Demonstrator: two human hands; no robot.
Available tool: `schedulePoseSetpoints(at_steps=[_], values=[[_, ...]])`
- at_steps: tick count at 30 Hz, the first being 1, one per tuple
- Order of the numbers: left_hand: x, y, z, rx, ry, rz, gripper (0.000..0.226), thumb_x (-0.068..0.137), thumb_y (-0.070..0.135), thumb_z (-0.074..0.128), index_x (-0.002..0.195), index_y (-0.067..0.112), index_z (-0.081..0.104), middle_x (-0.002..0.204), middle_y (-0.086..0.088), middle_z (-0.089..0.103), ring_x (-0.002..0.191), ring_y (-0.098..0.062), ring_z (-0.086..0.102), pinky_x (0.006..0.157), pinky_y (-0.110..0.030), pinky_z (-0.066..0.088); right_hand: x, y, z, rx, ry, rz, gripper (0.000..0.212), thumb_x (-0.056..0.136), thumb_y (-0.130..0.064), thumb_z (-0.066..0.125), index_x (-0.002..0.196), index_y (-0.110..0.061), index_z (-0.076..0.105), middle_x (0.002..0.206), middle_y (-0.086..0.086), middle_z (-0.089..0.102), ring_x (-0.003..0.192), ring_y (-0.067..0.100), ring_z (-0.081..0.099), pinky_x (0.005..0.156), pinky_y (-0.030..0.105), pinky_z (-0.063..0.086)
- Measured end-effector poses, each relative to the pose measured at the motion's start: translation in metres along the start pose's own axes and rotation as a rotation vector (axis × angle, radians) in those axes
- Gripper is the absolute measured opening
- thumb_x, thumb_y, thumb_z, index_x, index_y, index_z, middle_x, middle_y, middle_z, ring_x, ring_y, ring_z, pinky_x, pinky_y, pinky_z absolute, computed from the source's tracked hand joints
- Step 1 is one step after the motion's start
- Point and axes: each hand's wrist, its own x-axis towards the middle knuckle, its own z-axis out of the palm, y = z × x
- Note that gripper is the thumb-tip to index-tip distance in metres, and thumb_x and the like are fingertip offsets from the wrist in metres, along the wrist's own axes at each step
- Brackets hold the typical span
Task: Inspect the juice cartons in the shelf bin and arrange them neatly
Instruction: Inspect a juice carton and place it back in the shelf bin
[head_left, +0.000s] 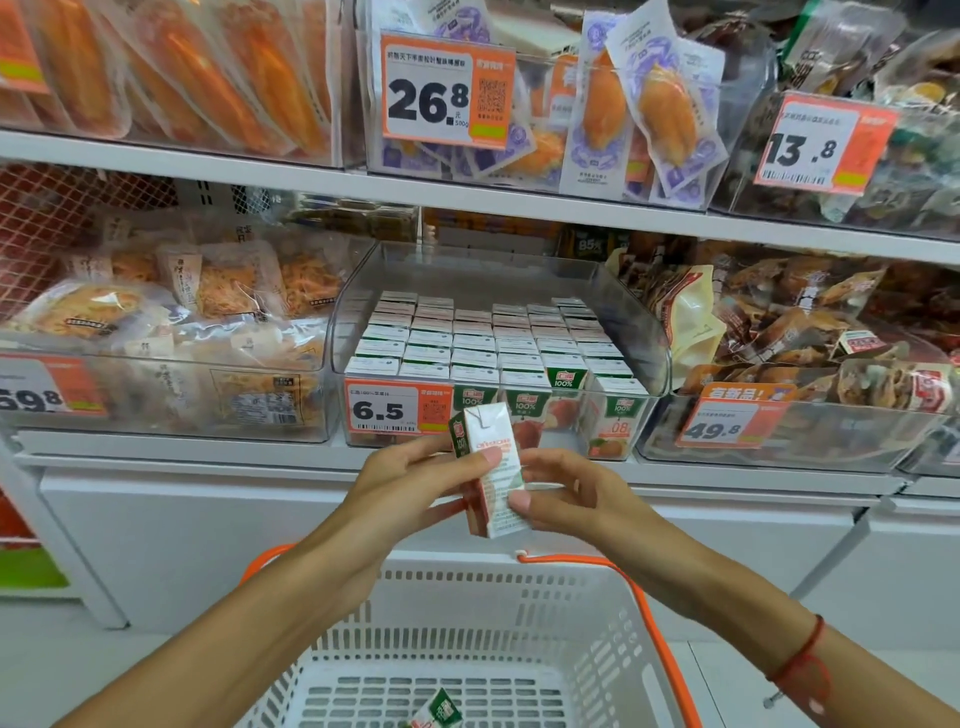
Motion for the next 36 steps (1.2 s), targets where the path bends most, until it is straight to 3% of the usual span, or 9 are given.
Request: schedulePoseSetpoints(at_steps=[4,7,9,13,20,24,27,30,36], values=[[0.002,0.0,0.002,-0.07,0.05,-0.007,0.041,0.076,0.022,0.077,0.114,0.017,0.063,0.098,0.0,0.077,0.088,-0.011,0.073,0.068,-0.014,0.057,-0.003,-0.002,0.0,0.05,-0.152,0.001,0.039,0.09,-0.03,0.065,0.127,-0.022,0.062,0.122,-0.002,0.069,0.117,0.013,0.062,0.107,0.034,0.044],[0.002,-0.006,0.003,0.032,0.079,0.025,0.034,0.08,0.029,0.074,0.109,0.015,0.065,0.098,0.003,0.077,0.092,-0.009,0.072,0.078,-0.019,0.058,-0.003,-0.001,0.004,0.038,-0.026,-0.015,0.038,0.083,-0.033,0.071,0.119,-0.021,0.068,0.11,0.0,0.074,0.107,0.014,0.068,0.103,0.038,0.049],[0.002,-0.01,0.004,0.14,0.135,0.088,0.026,0.081,0.03,0.074,0.102,0.017,0.067,0.098,0.008,0.076,0.091,-0.005,0.071,0.078,-0.018,0.057,-0.002,0.001,0.01,-0.011,0.127,-0.016,0.04,0.074,-0.035,0.079,0.11,-0.022,0.07,0.095,-0.003,0.076,0.092,0.012,0.072,0.092,0.038,0.056],[0.001,-0.017,0.009,0.196,0.147,0.077,0.034,0.076,0.031,0.079,0.106,0.022,0.067,0.101,0.01,0.074,0.091,-0.006,0.071,0.086,-0.029,0.058,-0.003,0.004,0.016,-0.099,0.314,-0.076,0.055,0.053,-0.051,0.083,0.1,-0.024,0.071,0.081,-0.011,0.074,0.073,0.005,0.068,0.068,0.023,0.058],[0.004,-0.023,0.009,0.199,0.169,0.046,0.032,0.076,0.033,0.079,0.105,0.03,0.065,0.099,0.01,0.072,0.09,-0.005,0.07,0.074,-0.022,0.058,-0.002,0.012,0.022,-0.282,0.36,-0.131,0.05,0.06,-0.04,0.09,0.102,-0.029,0.064,0.086,-0.011,0.069,0.08,0.003,0.062,0.072,0.031,0.058],[0.005,-0.021,0.008,0.172,0.148,0.057,0.027,0.078,0.033,0.077,0.103,0.031,0.066,0.096,0.011,0.075,0.084,-0.003,0.071,0.078,-0.024,0.059,-0.003,0.01,0.02,-0.317,0.37,-0.194,0.048,0.062,-0.039,0.089,0.1,-0.03,0.061,0.087,-0.012,0.068,0.081,0.0,0.06,0.073,0.021,0.054],[0.005,-0.021,0.007,0.157,0.142,0.052,0.026,0.08,0.031,0.076,0.104,0.028,0.066,0.096,0.008,0.076,0.083,-0.003,0.072,0.073,-0.019,0.058,-0.002,0.009,0.015,-0.309,0.306,-0.17,0.051,0.062,-0.045,0.087,0.103,-0.031,0.06,0.09,-0.012,0.067,0.084,0.0,0.061,0.076,0.02,0.054],[0.005,-0.018,0.004,0.132,0.116,0.039,0.027,0.082,0.029,0.075,0.108,0.025,0.067,0.096,0.006,0.076,0.086,-0.006,0.072,0.075,-0.018,0.058,0.001,0.005,0.0,-0.178,0.116,-0.071,0.052,0.065,-0.06,0.074,0.109,-0.034,0.062,0.098,-0.013,0.069,0.093,0.001,0.066,0.086,0.028,0.056],[0.003,-0.011,0.004,0.146,0.011,0.186,0.032,0.079,0.014,0.077,0.107,0.025,0.066,0.098,0.011,0.074,0.084,0.0,0.071,0.059,-0.005,0.048,0.003,0.004,-0.023,-0.144,-0.021,-0.202,0.046,0.082,-0.045,0.061,0.127,-0.036,0.057,0.119,-0.019,0.067,0.112,0.001,0.062,0.096,0.019,0.049]])
